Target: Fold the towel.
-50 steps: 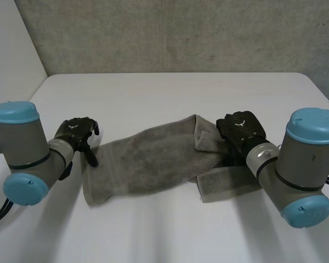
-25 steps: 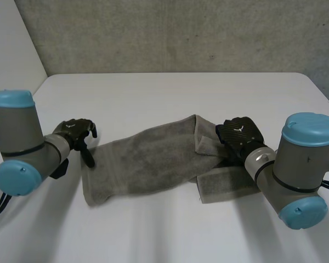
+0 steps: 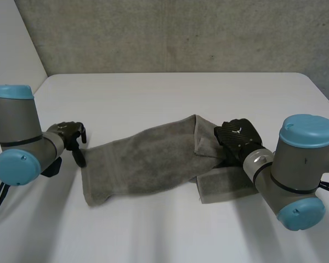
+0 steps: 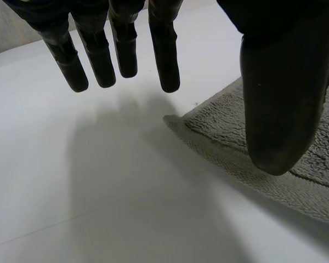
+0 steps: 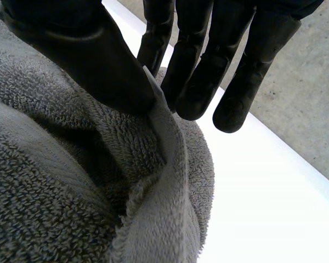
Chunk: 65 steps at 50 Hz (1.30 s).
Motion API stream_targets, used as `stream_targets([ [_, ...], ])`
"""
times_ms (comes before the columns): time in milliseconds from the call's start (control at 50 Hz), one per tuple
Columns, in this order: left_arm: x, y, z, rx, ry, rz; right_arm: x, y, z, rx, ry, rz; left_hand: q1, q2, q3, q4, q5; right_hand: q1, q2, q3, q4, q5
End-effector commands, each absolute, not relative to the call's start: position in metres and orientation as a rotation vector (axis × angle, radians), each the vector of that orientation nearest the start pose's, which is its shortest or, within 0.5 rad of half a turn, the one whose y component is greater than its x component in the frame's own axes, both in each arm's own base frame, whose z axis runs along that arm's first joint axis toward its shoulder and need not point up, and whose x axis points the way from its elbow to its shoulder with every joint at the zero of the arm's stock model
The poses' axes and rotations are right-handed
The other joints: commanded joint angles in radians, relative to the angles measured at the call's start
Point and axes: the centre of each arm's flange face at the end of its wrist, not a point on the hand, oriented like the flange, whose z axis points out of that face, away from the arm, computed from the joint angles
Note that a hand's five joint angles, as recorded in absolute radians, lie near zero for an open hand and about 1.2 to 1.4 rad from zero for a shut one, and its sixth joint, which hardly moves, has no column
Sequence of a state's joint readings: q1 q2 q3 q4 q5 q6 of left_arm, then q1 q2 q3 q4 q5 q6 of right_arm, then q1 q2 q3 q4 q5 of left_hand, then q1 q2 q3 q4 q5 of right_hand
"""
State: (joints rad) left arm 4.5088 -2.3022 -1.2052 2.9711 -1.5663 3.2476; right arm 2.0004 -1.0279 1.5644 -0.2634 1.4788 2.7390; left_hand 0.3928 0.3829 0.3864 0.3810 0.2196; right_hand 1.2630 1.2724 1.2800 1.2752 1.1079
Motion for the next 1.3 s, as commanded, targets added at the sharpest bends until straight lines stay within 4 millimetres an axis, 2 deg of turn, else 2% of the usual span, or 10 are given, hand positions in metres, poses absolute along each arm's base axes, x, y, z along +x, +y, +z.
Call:
stream_targets([
  [20, -0.209, -0.362, 0.135, 0.436, 2.748, -1.569, 0.283, -0.282, 0.144, -1.062, 2.191, -1.841, 0.067, 0.077, 0.074, 0.079, 0.066, 0.008, -0.001, -0.009, -0.004, -0.011],
  [140, -0.209, -0.360, 0.132, 0.444, 2.755, -1.553, 0.283, -0.283, 0.144, -1.062, 2.190, -1.843, 0.164, 0.174, 0.170, 0.176, 0.163, 0.005, -0.004, -0.012, -0.007, -0.014],
  [460, -0.210, -0.357, 0.127, 0.450, 2.767, -1.527, 0.283, -0.283, 0.144, -1.076, 2.191, -1.849, 0.176, 0.186, 0.182, 0.188, 0.174, 0.005, -0.004, -0.012, -0.007, -0.014],
  [660, -0.209, -0.352, 0.125, 0.453, 2.794, -1.480, 0.283, -0.283, 0.144, -1.086, 2.189, -1.858, 0.399, 0.409, 0.405, 0.411, 0.398, 0.002, -0.007, -0.015, -0.010, -0.017],
  [700, -0.209, -0.351, 0.125, 0.454, 2.798, -1.476, 0.283, -0.283, 0.144, -1.095, 2.189, -1.861, 0.513, 0.523, 0.519, 0.525, 0.512, -0.001, -0.010, -0.018, -0.013, -0.020],
  [980, -0.213, -0.345, 0.126, 0.466, 2.806, -1.470, 0.283, -0.283, 0.144, -1.097, 2.189, -1.865, 0.687, 0.697, 0.693, 0.699, 0.685, -0.007, -0.016, -0.024, -0.019, -0.026],
  [1080, -0.214, -0.344, 0.124, 0.469, 2.817, -1.469, 0.282, -0.284, 0.144, -1.097, 2.190, -1.866, 0.854, 0.864, 0.861, 0.866, 0.853, -0.007, -0.016, -0.024, -0.019, -0.026],
  [1140, -0.214, -0.343, 0.123, 0.471, 2.820, -1.465, 0.282, -0.283, 0.143, -1.098, 2.193, -1.862, 0.831, 0.841, 0.837, 0.842, 0.829, -0.007, -0.016, -0.024, -0.019, -0.026],
  [1240, -0.214, -0.344, 0.120, 0.470, 2.822, -1.466, 0.282, -0.283, 0.144, -1.101, 2.191, -1.865, 0.362, 0.372, 0.368, 0.374, 0.361, -0.007, -0.016, -0.024, -0.019, -0.026],
  [1300, -0.214, -0.344, 0.119, 0.469, 2.820, -1.468, 0.282, -0.283, 0.143, -1.106, 2.192, -1.865, 0.244, 0.254, 0.250, 0.255, 0.242, -0.007, -0.016, -0.024, -0.019, -0.026],
])
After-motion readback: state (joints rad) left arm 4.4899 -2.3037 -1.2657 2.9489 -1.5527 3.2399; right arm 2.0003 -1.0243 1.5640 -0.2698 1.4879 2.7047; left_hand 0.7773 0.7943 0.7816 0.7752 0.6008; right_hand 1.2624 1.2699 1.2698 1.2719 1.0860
